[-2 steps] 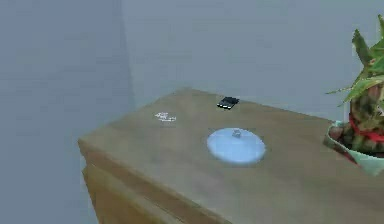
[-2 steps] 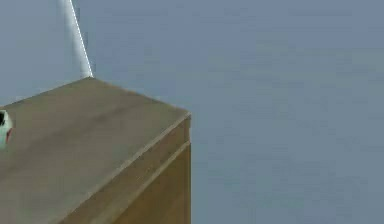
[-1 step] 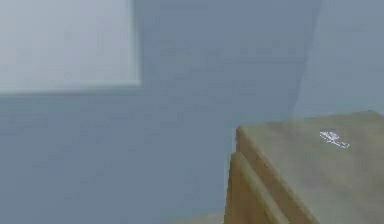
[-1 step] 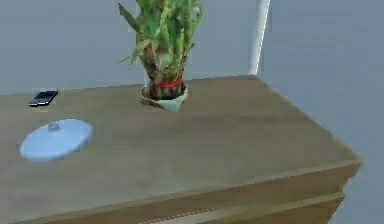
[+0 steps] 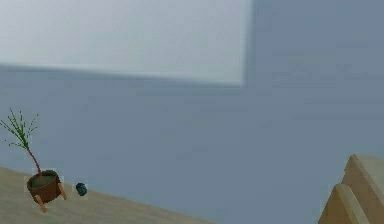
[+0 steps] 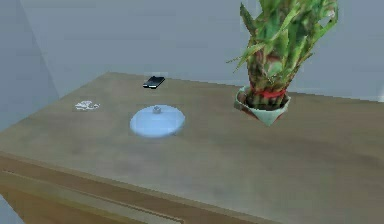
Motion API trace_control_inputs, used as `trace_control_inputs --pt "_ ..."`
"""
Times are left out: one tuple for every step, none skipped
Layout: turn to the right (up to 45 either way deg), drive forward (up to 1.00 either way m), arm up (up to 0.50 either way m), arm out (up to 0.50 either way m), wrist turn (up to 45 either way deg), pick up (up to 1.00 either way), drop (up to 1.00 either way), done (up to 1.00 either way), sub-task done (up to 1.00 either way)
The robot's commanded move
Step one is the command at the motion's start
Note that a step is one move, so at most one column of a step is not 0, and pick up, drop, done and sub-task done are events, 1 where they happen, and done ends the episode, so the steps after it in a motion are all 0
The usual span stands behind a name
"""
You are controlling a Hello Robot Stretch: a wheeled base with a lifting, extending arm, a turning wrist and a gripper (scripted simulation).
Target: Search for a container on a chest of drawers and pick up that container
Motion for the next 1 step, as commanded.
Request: trace_control_inputs --pt "0.0 0.0 0.5 0.0 0.0 0.0 0.0 0.0 0.0"
